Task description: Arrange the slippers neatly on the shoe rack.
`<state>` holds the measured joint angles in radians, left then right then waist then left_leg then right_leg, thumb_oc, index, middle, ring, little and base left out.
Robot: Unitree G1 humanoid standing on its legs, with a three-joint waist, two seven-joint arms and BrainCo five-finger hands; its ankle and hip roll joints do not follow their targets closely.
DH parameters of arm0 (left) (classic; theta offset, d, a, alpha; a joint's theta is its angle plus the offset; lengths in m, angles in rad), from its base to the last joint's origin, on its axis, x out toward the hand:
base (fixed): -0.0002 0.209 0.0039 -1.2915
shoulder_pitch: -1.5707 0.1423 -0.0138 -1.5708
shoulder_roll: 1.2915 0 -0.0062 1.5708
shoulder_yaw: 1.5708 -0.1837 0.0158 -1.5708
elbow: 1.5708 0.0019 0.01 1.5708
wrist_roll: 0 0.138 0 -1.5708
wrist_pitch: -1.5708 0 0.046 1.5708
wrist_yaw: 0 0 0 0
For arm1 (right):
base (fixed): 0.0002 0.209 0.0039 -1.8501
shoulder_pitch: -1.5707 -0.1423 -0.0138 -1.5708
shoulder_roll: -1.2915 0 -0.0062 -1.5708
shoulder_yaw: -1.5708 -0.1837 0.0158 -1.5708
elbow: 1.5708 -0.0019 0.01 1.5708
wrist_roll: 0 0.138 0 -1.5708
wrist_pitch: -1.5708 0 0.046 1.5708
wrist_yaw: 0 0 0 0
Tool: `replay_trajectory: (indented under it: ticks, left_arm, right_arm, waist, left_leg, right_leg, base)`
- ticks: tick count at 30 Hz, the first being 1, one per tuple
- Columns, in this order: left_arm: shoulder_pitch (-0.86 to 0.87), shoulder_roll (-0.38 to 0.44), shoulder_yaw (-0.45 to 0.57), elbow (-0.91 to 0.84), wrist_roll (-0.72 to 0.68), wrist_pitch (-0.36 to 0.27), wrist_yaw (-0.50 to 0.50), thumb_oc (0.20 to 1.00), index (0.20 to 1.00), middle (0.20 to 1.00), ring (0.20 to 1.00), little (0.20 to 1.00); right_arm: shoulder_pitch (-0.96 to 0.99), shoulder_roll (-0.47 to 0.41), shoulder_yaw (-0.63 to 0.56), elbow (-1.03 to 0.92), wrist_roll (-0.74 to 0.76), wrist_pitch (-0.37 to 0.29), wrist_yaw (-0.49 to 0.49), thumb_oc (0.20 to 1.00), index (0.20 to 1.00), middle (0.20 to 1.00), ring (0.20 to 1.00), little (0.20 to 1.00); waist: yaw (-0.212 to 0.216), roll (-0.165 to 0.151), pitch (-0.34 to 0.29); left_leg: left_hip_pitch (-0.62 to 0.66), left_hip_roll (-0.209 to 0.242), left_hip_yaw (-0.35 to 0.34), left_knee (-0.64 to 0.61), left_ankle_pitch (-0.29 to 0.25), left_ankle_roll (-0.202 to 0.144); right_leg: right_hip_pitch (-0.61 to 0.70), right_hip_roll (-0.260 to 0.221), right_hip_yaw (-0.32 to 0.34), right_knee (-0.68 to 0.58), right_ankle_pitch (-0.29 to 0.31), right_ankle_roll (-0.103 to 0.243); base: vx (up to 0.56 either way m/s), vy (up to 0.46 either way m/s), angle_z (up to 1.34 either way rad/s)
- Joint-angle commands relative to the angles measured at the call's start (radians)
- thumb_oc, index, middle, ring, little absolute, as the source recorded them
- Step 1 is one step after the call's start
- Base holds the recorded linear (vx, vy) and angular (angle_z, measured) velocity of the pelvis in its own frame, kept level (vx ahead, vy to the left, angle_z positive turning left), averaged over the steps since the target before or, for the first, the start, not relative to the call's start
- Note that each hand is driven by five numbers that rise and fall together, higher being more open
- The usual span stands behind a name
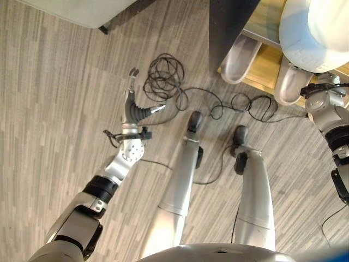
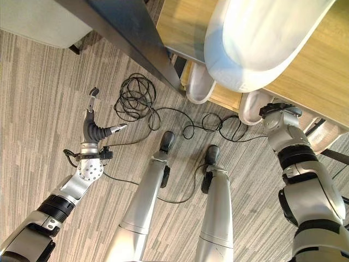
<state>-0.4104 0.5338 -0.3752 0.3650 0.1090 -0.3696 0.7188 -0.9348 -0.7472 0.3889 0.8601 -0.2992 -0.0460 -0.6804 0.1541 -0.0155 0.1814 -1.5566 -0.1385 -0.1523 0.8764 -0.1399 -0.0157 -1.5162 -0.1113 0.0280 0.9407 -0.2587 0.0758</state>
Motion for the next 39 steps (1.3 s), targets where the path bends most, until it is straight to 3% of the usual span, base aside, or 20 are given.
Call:
replay_trajectory:
  ticks: [1,15,39]
  left_arm:
    - [0.033,0.034,0.022,-0.046,0.023,-0.034,0.020,1.000,1.000,1.000,1.000,1.000]
    - [0.038,0.020,0.023,-0.042,0.034,-0.008,0.059,1.000,1.000,1.000,1.000,1.000]
    - [0.041,0.047,-0.016,-0.042,0.076,0.019,0.061,1.000,1.000,1.000,1.000,1.000]
  right_arm:
    - [0.017,0.005,-0.072,-0.020,0.026,0.017,-0.060,1.000,1.000,1.000,1.000,1.000]
    - [0.047,0.098,-0.139,0.022,0.085,0.055,-0.154,1.000,1.000,1.000,1.000,1.000]
    - [0.064,0.271,-0.145,0.059,0.411,-0.092,-0.109,1.000,1.000,1.000,1.000,1.000]
  waist:
    - [0.019,0.011,-0.006]
    - [0.025,0.028,-0.010]
    - [0.027,0.029,-0.010]
  left_leg:
    - [-0.012,-0.020,-0.002,-0.107,0.007,0.033]
    - [-0.012,-0.020,0.003,-0.098,-0.002,0.041]
    - [-0.012,-0.016,0.010,-0.086,-0.010,0.047]
  right_leg:
    - [0.049,0.014,0.011,-0.028,0.002,-0.018]
    - [0.045,0.016,0.016,-0.022,-0.001,-0.022]
    - [0.049,0.030,0.016,-0.026,0.005,-0.028]
  base:
    - [0.00,0.000,0.00]
    - [0.00,0.000,0.00]
    - [0.00,0.000,0.00]
